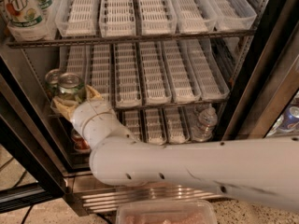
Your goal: Pick green can from middle shelf of fridge
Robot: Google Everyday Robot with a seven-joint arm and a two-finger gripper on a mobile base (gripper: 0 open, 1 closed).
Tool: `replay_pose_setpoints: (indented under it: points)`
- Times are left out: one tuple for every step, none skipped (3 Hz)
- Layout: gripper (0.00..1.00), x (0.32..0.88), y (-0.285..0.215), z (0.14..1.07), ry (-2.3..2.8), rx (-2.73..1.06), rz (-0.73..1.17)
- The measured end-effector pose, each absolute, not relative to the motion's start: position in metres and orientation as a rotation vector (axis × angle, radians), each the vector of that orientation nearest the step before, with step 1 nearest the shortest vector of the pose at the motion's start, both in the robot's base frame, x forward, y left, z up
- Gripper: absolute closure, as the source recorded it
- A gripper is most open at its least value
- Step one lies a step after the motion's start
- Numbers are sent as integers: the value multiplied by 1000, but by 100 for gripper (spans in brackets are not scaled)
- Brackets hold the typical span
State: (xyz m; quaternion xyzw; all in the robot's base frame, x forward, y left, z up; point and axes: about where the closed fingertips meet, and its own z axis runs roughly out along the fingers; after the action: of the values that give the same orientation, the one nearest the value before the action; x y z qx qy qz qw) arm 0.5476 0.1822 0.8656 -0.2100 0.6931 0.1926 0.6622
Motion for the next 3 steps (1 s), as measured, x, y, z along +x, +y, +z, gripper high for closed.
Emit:
replay_pose_setpoints:
  points:
    - [100,527,150,863,1620,-415,515]
    - [100,518,128,870,1625,-368,593]
    - [100,519,107,872,1628,-345,696]
